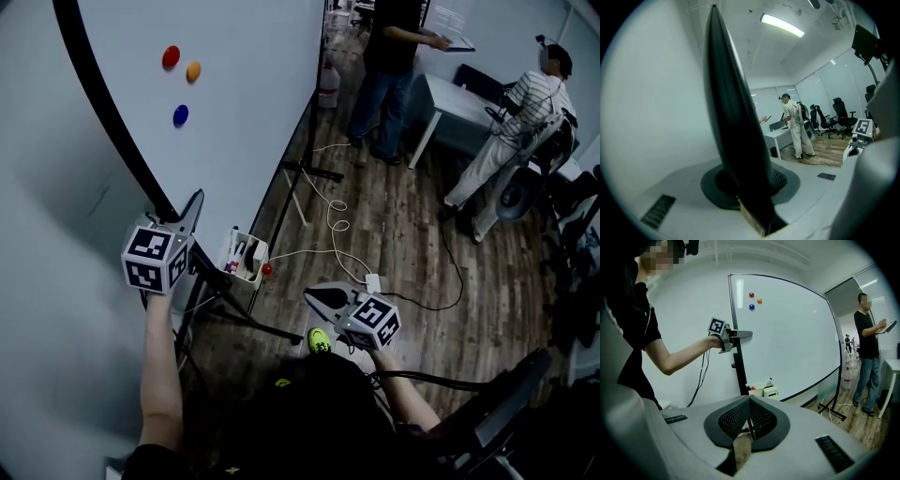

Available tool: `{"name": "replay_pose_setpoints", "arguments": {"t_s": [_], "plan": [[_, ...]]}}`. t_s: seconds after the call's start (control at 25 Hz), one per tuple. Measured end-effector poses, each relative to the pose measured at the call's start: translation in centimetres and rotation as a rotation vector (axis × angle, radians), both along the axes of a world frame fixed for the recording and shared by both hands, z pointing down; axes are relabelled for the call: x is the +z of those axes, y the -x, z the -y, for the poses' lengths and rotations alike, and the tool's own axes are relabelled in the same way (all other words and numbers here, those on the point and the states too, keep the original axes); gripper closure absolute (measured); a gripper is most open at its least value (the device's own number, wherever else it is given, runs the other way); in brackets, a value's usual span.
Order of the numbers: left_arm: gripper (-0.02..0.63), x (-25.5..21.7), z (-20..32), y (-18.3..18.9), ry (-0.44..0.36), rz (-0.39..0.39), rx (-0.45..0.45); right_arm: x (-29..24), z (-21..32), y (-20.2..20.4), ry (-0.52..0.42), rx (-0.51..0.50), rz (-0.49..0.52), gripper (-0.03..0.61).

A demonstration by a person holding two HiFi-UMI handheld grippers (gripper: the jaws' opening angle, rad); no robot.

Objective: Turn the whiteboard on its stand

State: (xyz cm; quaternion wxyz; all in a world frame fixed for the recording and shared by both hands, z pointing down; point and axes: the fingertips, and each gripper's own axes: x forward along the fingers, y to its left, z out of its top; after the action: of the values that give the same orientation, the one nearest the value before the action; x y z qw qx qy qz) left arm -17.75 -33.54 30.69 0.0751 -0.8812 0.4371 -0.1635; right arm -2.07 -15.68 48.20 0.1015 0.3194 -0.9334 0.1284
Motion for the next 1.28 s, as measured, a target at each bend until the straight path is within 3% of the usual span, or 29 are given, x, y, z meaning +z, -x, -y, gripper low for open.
{"name": "replay_pose_setpoints", "arguments": {"t_s": [0.6, 0.76, 1.12, 1.28], "plan": [[0.506, 5.2, 1.5, 1.0, -0.026, -0.021, 0.008, 6.2, -0.1, 0.3, -0.006, 0.015, -0.016, 0.574], [0.511, 7.1, 5.1, 0.2, -0.021, -0.034, -0.004, 8.2, 2.9, -1.6, -0.001, 0.018, -0.022, 0.574], [0.514, 1.5, 12.4, -5.0, 0.003, -0.005, -0.018, 2.7, 9.6, -7.4, 0.028, -0.006, 0.000, 0.574], [0.514, 1.4, 13.9, -5.9, 0.004, -0.009, -0.024, 2.6, 11.3, -8.4, 0.027, -0.024, 0.002, 0.574]]}}
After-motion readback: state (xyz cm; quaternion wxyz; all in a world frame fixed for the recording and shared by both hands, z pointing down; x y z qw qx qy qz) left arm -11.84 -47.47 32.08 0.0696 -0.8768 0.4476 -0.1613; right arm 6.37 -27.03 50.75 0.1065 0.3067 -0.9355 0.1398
